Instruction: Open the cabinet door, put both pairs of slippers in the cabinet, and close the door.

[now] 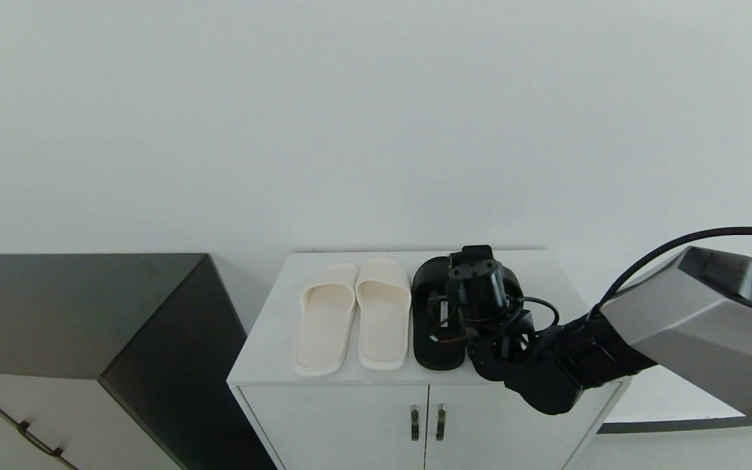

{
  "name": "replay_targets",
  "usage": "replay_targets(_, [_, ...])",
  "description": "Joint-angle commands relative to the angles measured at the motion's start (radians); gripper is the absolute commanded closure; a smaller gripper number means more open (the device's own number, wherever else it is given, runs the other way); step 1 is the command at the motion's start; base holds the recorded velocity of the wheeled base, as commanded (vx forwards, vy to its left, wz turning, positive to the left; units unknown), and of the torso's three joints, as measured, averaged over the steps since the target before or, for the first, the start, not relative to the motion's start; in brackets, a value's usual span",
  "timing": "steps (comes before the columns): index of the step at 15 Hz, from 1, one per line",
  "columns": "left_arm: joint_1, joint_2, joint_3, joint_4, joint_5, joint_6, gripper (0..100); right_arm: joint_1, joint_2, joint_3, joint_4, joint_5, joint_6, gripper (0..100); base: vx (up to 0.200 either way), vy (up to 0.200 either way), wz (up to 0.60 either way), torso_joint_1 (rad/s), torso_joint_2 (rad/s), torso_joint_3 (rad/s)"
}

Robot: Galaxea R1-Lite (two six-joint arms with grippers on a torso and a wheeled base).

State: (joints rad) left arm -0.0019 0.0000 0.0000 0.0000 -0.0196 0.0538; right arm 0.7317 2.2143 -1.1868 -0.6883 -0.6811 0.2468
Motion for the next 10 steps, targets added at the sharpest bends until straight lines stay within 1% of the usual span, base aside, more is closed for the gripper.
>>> replay_targets(1, [0.0, 0.0, 0.0, 0.0, 0.0, 0.0, 100, -0.02, 0.067, -0.057, -0.002, -0.003, -0.012, 0, 0.0, 0.0, 0.0, 0.0, 0.0, 0.0])
replay_targets(2, [0.0, 0.0, 0.0, 0.0, 0.0, -0.002, 100, -0.037, 0.093, -0.089, -0.013, -0.014, -0.029, 0, 0.0, 0.0, 0.0, 0.0, 0.0, 0.0])
replay_targets(5, [0.0, 0.0, 0.0, 0.0, 0.0, -0.002, 100, -0.055, 0.127, -0.117, -0.074, -0.017, -0.07, 0, 0.0, 0.0, 0.0, 0.0, 0.0, 0.0])
replay_targets(6, [0.0, 0.0, 0.0, 0.0, 0.0, -0.002, 100, -0.058, 0.128, -0.117, -0.086, -0.025, -0.078, 100, 0.0, 0.0, 0.0, 0.0, 0.0, 0.0])
replay_targets(10, [0.0, 0.0, 0.0, 0.0, 0.0, -0.005, 100, -0.055, 0.119, -0.111, -0.1, -0.038, -0.078, 100, 0.0, 0.0, 0.0, 0.0, 0.0, 0.0])
